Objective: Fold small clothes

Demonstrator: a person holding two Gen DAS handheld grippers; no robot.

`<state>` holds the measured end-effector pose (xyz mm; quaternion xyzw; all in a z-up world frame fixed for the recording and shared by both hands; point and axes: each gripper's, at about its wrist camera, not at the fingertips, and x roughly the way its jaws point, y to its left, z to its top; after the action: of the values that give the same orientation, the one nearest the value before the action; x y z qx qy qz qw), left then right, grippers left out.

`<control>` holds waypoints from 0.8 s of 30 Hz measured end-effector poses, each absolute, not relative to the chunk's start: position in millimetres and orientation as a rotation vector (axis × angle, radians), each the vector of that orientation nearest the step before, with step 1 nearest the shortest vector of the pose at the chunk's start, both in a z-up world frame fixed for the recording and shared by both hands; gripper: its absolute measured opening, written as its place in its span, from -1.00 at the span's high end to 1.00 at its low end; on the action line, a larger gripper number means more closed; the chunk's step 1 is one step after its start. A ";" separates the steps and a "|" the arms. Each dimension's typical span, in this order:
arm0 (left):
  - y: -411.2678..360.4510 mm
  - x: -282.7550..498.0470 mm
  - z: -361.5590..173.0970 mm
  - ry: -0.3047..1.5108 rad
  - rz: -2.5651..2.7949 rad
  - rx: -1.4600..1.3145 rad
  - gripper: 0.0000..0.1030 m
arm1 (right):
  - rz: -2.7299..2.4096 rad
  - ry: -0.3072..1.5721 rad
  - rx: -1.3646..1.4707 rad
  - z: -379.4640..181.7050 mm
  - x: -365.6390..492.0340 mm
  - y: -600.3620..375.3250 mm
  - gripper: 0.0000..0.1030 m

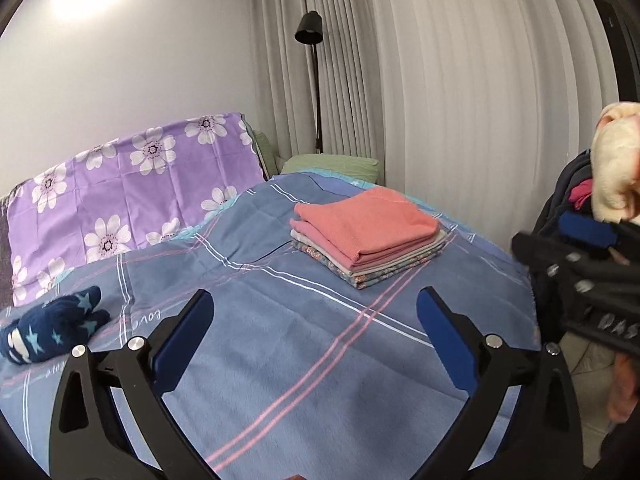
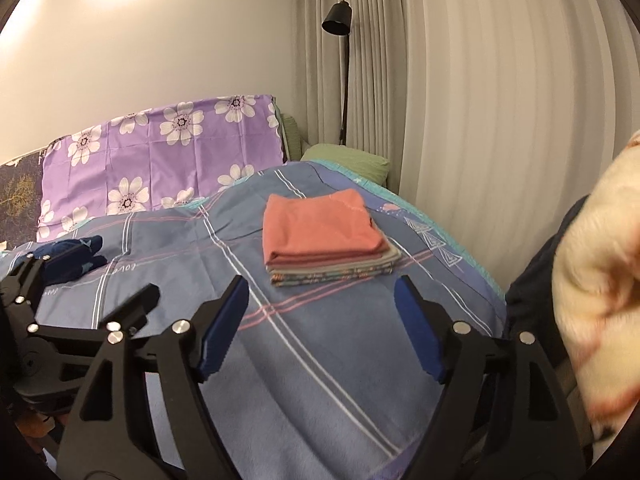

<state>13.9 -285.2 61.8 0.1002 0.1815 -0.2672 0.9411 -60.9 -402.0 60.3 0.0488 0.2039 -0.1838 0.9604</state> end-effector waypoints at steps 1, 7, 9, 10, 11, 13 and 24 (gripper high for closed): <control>-281.8 8.3 61.4 0.378 -0.560 0.194 -0.97 | -0.376 0.416 0.099 59.0 -63.0 -400.4 -0.51; -270.6 -14.3 59.4 0.351 -0.542 0.203 -0.97 | -0.383 0.438 0.116 50.4 -71.3 -394.9 -0.54; -267.1 -19.5 59.5 0.330 -0.527 0.207 -0.97 | -0.392 0.450 0.112 47.5 -71.1 -394.7 -0.55; -265.7 -21.3 59.4 0.325 -0.526 0.208 -0.97 | -0.396 0.456 0.113 45.3 -71.8 -395.5 -0.55; -264.5 -22.3 58.9 0.326 -0.527 0.207 -0.97 | -0.399 0.462 0.115 44.3 -70.8 -395.8 -0.55; -263.1 -22.1 57.8 0.339 -0.529 0.204 -0.97 | -0.405 0.472 0.119 41.8 -70.5 -396.1 -0.55; -251.7 -16.3 49.2 0.396 -0.540 0.176 -0.97 | -0.403 0.504 0.103 36.6 -64.1 -392.0 -0.56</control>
<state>-16.3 -251.7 49.2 0.0862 0.1943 -0.2644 0.9407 -64.1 -392.0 36.6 0.0507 0.2474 -0.1979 0.9471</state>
